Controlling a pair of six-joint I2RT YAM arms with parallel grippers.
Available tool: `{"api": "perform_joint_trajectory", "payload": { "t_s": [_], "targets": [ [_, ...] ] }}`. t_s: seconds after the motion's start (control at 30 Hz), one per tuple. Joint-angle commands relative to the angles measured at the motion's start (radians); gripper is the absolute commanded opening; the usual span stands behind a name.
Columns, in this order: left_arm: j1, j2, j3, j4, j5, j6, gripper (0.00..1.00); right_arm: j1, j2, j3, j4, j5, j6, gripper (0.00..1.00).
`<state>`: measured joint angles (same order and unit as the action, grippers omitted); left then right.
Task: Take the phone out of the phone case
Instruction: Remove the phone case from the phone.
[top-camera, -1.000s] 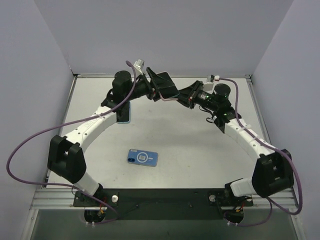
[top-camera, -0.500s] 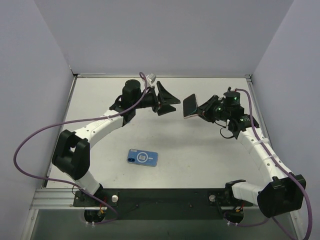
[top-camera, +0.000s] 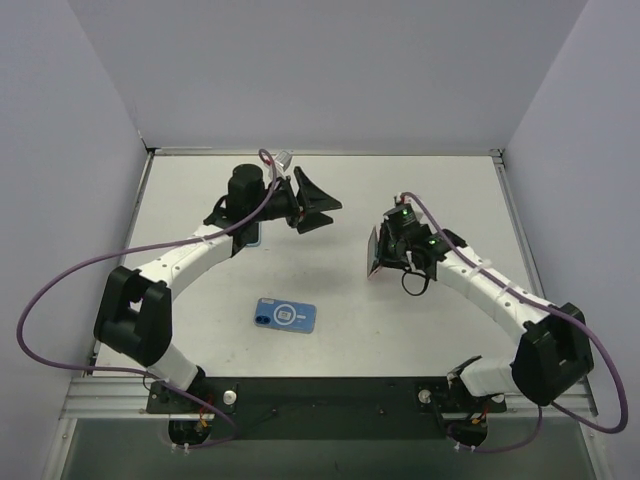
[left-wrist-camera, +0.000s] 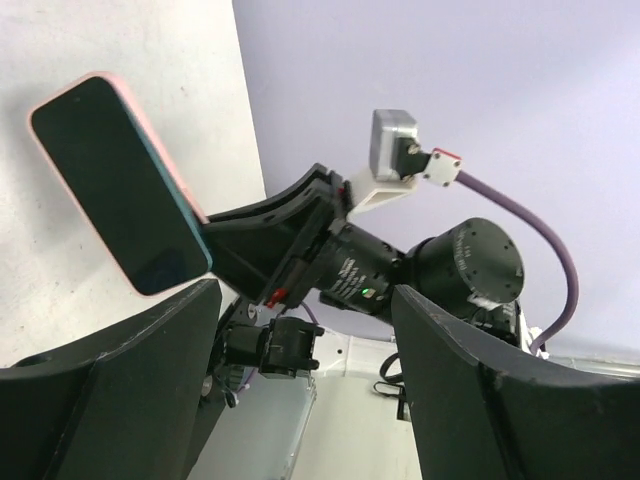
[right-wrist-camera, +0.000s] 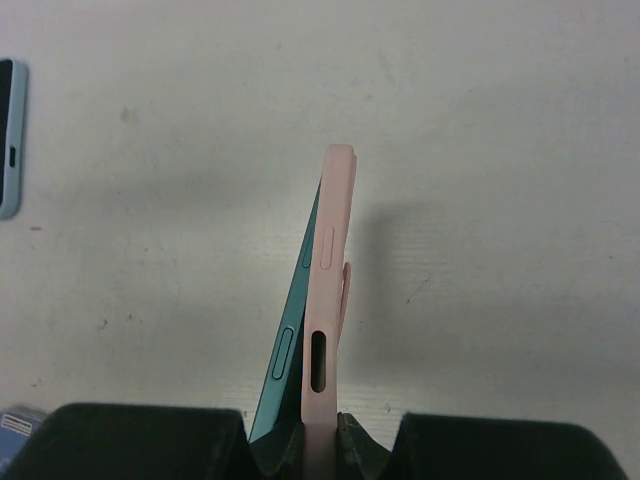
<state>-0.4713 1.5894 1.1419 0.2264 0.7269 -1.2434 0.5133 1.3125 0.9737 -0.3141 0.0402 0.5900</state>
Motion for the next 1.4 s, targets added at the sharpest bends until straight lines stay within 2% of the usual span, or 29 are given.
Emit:
{"api": "perform_joint_trajectory", "payload": {
  "t_s": [0.0, 0.1, 0.3, 0.47, 0.77, 1.0, 1.2, 1.37],
  "targets": [
    [0.008, -0.04, -0.033, 0.024, 0.005, 0.018, 0.8, 0.053, 0.063, -0.042, 0.055, 0.118, -0.073, 0.0],
    [0.014, -0.039, -0.045, 0.024, -0.001, 0.025, 0.8, 0.083, 0.129, -0.079, 0.086, 0.104, -0.085, 0.02],
    [0.025, -0.014, -0.022, -0.056, -0.018, 0.081, 0.8, 0.111, 0.226, -0.115, 0.135, 0.061, -0.067, 0.2],
    [0.025, -0.006, -0.057, -0.038, -0.021, 0.073, 0.8, 0.11, 0.303, -0.136, 0.167, 0.047, -0.023, 0.24],
    [0.017, 0.026, -0.103, -0.032, -0.037, 0.094, 0.79, 0.097, 0.404, -0.138, 0.24, 0.007, 0.014, 0.23],
    [-0.047, 0.142, -0.087, -0.056, -0.058, 0.148, 0.79, 0.079, 0.461, -0.136, 0.271, -0.034, 0.004, 0.18],
    [-0.102, 0.236, -0.053, -0.052, -0.066, 0.16, 0.79, 0.056, 0.504, -0.125, 0.273, -0.092, -0.019, 0.19],
    [-0.113, 0.256, -0.044, -0.068, -0.087, 0.176, 0.79, 0.056, 0.547, -0.104, 0.253, -0.097, -0.035, 0.2]
  ]
}}
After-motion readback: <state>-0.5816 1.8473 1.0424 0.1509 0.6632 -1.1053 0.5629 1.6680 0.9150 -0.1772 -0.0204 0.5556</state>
